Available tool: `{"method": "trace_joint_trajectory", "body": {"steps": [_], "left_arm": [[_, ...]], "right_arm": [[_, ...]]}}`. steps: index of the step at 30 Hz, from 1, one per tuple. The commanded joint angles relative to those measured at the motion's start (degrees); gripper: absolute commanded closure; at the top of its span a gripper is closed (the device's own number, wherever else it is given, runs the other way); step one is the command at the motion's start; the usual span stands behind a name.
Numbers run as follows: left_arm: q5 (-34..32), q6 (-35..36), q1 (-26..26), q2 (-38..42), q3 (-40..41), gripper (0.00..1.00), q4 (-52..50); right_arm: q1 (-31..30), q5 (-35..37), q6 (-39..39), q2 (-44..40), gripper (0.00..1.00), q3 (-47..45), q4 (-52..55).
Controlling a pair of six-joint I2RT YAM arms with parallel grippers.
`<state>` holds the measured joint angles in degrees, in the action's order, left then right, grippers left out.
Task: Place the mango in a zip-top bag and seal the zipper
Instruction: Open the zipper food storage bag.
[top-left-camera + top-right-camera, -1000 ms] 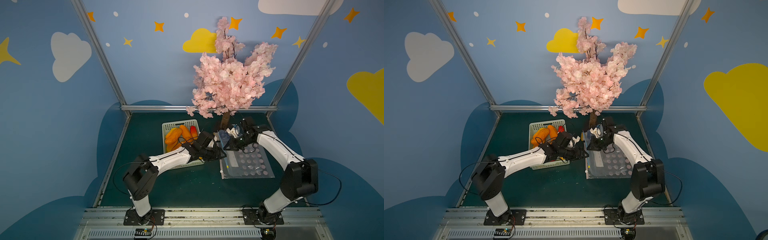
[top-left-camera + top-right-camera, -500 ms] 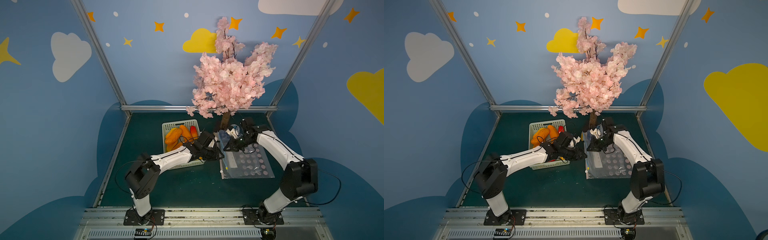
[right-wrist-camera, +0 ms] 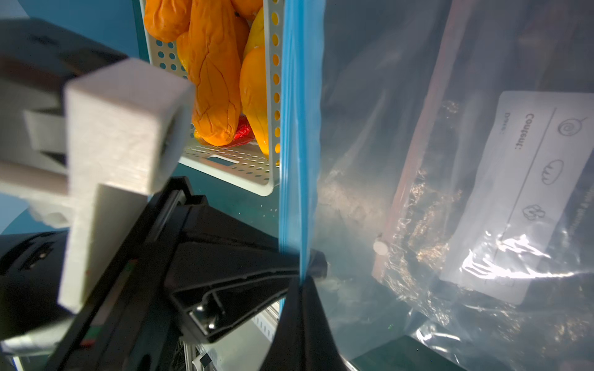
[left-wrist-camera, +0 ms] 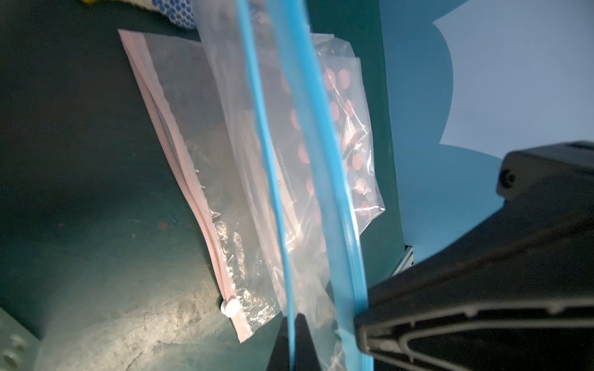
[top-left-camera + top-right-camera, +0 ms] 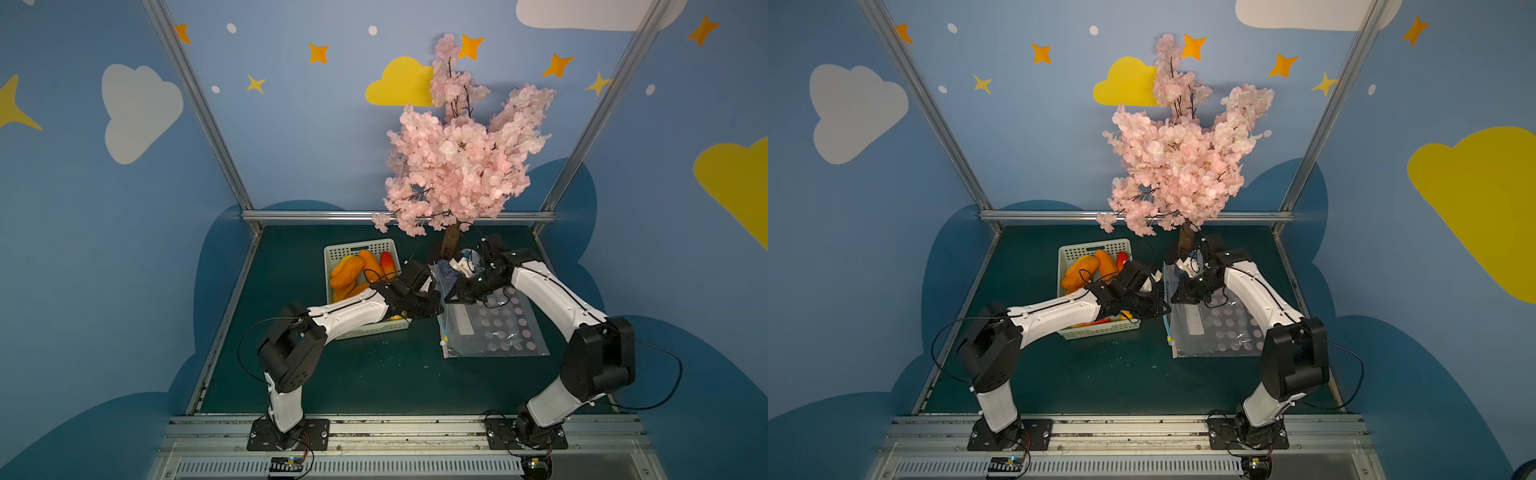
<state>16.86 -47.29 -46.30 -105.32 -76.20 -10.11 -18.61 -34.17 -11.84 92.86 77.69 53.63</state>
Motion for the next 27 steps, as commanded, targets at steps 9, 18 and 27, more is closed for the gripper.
{"method": "trace_joint_trajectory", "body": {"steps": [9, 18, 27], "left_arm": [[1.71, -1.92, -0.43, 5.32, 3.51, 0.97, 6.14], [2.40, -1.19, -0.95, 4.93, 2.12, 0.97, 5.80], [2.08, -0.46, -1.23, 5.60, 1.67, 0.97, 4.86]], "right_arm": [[-4.74, 18.44, -5.04, -3.39, 0.86, 6.97, 5.22], [-8.18, 19.46, -6.40, -1.29, 0.64, 11.91, 5.83], [-8.54, 21.38, -5.39, 1.47, 0.70, 11.06, 6.50]]}}
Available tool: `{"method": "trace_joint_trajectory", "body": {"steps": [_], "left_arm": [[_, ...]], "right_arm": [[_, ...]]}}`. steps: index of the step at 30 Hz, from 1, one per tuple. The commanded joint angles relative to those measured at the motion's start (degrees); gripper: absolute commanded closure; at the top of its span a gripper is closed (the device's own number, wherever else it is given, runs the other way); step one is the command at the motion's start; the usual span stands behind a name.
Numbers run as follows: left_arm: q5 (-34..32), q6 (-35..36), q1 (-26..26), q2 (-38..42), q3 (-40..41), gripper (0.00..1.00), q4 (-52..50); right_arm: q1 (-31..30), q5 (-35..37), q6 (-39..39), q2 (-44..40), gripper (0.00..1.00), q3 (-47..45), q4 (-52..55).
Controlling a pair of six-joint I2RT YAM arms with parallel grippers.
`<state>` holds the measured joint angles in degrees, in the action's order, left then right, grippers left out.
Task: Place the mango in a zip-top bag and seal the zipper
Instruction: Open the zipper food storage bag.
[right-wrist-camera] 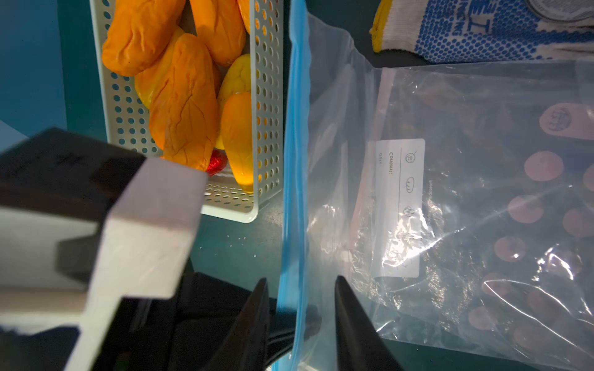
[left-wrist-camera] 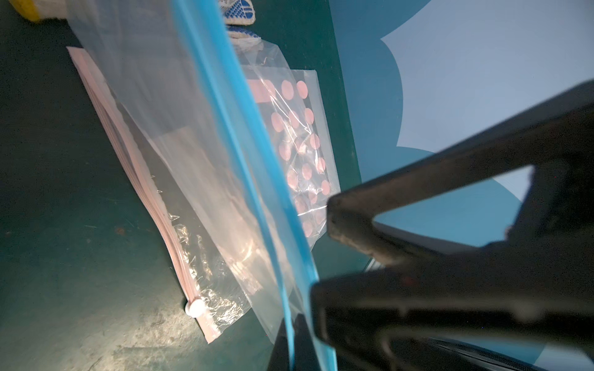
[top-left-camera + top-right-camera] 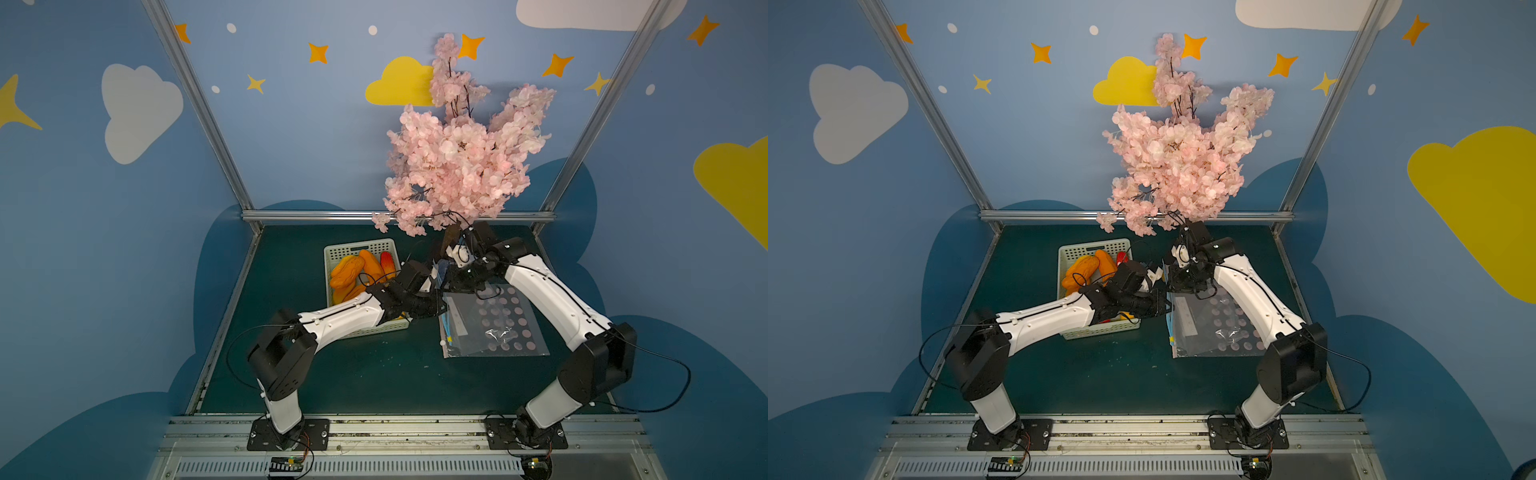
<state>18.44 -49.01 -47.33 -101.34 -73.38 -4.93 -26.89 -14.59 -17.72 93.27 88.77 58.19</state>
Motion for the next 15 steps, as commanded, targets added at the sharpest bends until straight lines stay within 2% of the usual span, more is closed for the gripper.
{"method": "trace_joint_trajectory", "body": {"steps": [1, 8, 15], "left_arm": [[0.38, 1.24, -0.23, 1.74, -1.15, 0.97, -0.47], [0.20, 1.77, -0.22, 2.42, -1.41, 0.97, -2.21], [0.02, 1.89, -0.22, 3.38, -2.38, 0.97, -2.89]], "right_arm": [[-0.34, 2.37, 0.66, 1.25, 0.72, -0.23, 2.17], [-0.29, 3.42, 0.86, -0.67, 0.75, -2.95, 1.29], [-1.45, 5.50, -0.01, 0.45, 0.71, -4.11, 0.16]]}}
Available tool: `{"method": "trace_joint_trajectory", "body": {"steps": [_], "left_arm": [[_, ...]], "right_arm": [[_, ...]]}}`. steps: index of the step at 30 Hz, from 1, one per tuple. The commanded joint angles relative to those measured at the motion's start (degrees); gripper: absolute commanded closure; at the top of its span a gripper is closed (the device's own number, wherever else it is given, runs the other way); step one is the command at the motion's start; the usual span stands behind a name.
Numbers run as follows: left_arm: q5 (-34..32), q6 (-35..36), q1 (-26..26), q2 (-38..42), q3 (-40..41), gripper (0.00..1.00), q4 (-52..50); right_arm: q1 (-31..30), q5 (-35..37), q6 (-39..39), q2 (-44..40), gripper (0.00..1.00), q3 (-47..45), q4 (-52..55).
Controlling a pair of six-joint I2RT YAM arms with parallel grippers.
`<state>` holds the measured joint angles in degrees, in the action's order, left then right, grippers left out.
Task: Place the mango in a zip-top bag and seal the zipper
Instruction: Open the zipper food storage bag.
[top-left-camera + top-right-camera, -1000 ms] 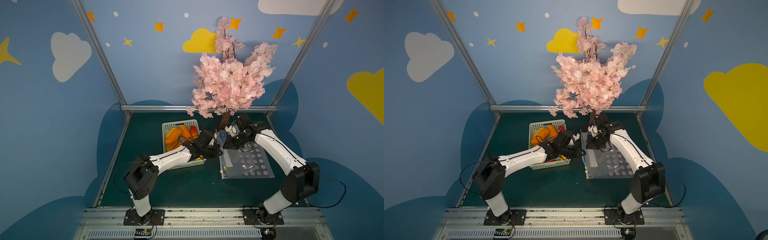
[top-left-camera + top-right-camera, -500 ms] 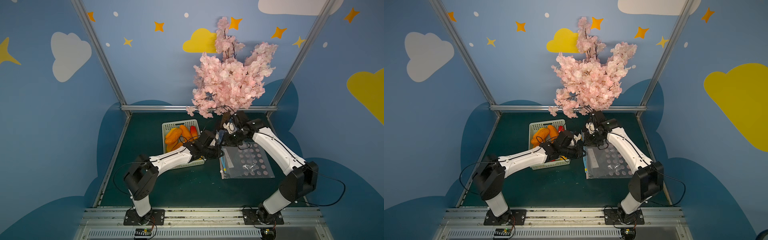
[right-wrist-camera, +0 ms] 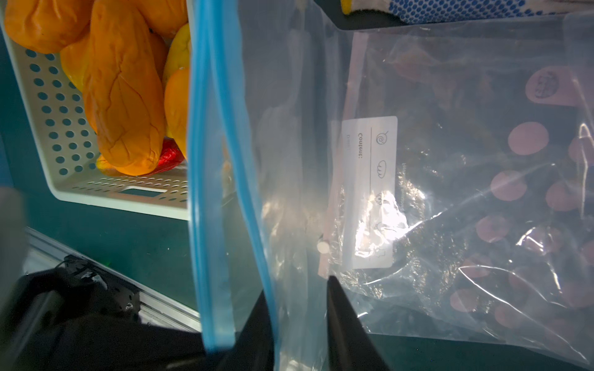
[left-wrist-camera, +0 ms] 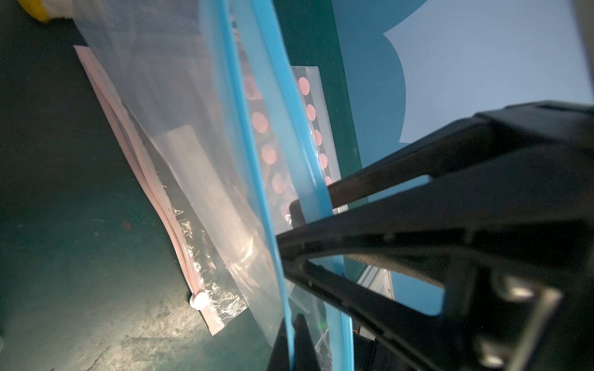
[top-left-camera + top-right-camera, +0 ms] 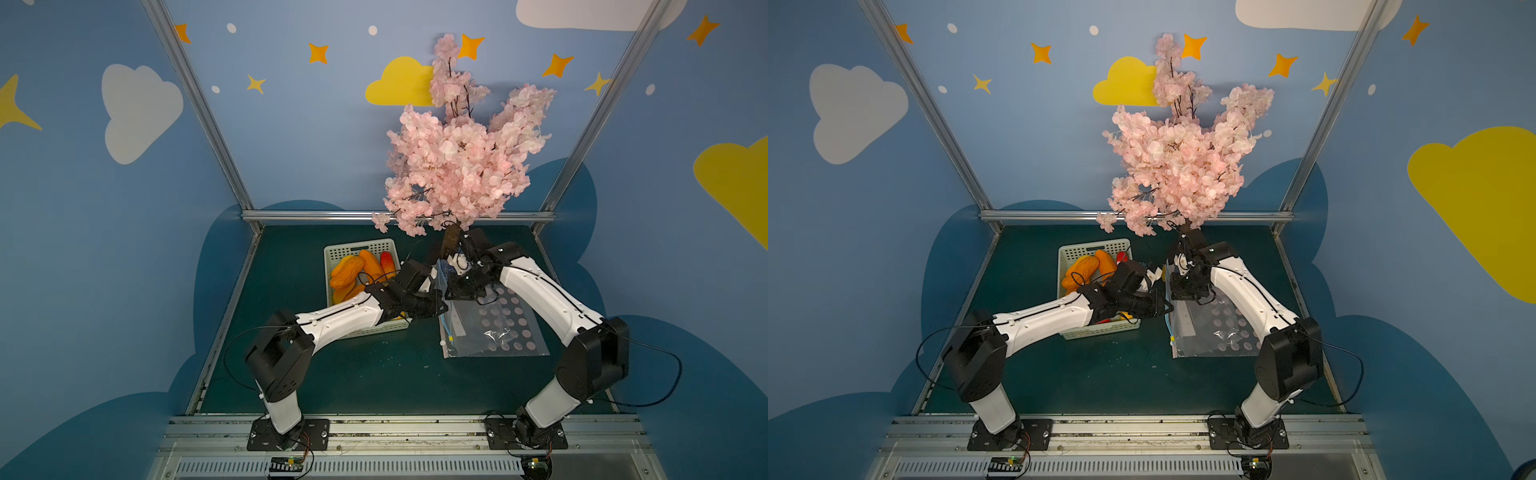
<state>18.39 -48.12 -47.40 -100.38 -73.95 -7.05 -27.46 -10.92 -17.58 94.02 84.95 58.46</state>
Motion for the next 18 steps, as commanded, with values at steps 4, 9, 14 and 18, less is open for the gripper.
{"method": "trace_joint_trajectory", "body": {"steps": [4, 9, 14, 18], "left_arm": [[-0.41, 0.88, -0.15, 3.54, -1.81, 0.97, -1.45], [-3.81, 0.79, -0.15, 4.69, -1.53, 0.97, -5.14], [-8.48, -3.47, 1.69, 3.70, -1.99, 0.97, -12.68], [-9.53, -6.46, 3.05, 2.29, -3.83, 0.97, -15.32]], "right_arm": [[-1.61, 3.58, -1.43, 0.29, 0.79, -0.51, -0.43], [-1.33, 8.92, -3.20, -2.29, 1.00, -0.74, 0.85], [-1.13, 15.42, -4.27, -6.03, 1.00, 4.06, 7.68], [-1.58, 17.08, -5.86, -7.72, 1.00, 6.50, 11.24]]}}
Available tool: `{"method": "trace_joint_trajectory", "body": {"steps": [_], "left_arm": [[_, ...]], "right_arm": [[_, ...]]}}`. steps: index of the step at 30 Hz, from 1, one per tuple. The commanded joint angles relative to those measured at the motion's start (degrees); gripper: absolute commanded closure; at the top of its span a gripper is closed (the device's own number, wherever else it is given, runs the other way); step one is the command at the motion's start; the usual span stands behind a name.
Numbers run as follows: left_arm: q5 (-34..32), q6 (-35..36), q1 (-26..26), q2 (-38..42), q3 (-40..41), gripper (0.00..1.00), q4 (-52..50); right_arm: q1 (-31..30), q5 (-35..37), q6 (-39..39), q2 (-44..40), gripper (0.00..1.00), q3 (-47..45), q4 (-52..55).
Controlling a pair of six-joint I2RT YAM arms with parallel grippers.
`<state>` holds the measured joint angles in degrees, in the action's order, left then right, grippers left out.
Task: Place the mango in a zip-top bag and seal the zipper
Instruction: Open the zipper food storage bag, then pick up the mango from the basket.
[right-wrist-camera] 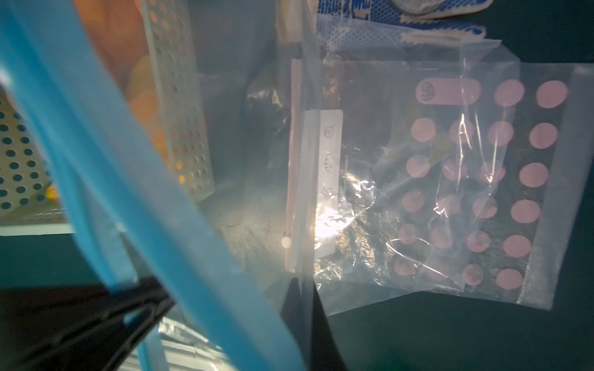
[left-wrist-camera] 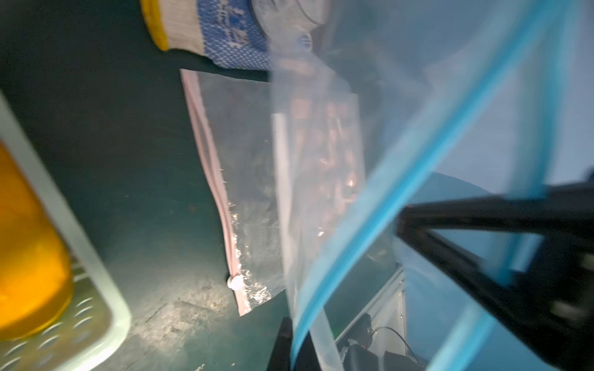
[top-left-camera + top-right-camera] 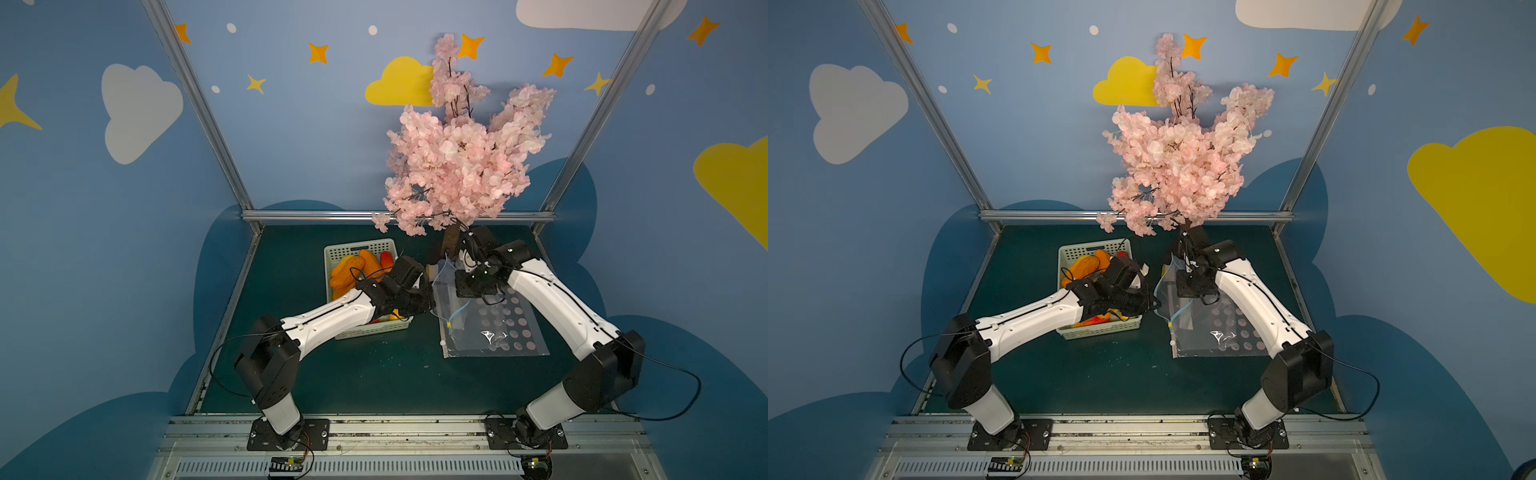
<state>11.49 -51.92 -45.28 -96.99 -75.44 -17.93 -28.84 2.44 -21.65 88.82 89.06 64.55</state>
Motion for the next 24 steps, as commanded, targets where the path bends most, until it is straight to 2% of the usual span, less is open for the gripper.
{"method": "trace_joint_trajectory", "body": {"steps": [1, 6, 7, 8, 11, 13, 18, 22, 24], "left_arm": [[-2.74, -3.19, 1.10, -1.42, -2.72, 0.97, -4.50], [-3.22, -5.27, 1.46, -1.96, -3.78, 0.95, -4.82], [-3.14, -5.59, 1.46, -1.99, -4.04, 0.89, -5.27], [-2.91, -6.13, 1.55, -2.01, -4.23, 0.76, -5.89], [-2.32, -8.40, 1.86, -0.85, -3.93, 0.50, -6.90], [-3.19, -9.72, 2.11, 1.50, -3.21, 0.40, -7.62], [-8.60, -12.12, 5.25, 9.17, -1.10, 0.32, -15.99], [-12.16, -4.49, 11.18, 8.06, -5.06, 0.28, -30.26], [-13.34, -0.30, 13.05, 5.71, -5.61, 0.24, -32.27]], "right_arm": [[-0.23, 4.33, -2.51, -2.77, 1.00, 2.52, 5.75], [-0.25, 4.13, -4.52, -2.38, 1.00, 1.36, 4.99], [-0.28, 4.37, -5.36, -1.89, 1.00, 1.80, 5.37], [-0.25, 4.86, -6.41, -1.30, 1.00, 2.44, 5.90], [-0.51, 8.34, -9.53, 0.32, 1.00, 4.25, 7.68], [-0.53, 9.16, -11.46, 1.06, 1.00, 4.63, 7.57], [-1.31, 7.86, -14.38, 3.69, 1.00, 5.07, 6.89], [-1.83, 7.50, -14.80, 4.83, 1.00, 4.99, 6.04], [-1.92, 7.24, -14.68, 5.08, 1.00, 4.99, 5.49]]}}
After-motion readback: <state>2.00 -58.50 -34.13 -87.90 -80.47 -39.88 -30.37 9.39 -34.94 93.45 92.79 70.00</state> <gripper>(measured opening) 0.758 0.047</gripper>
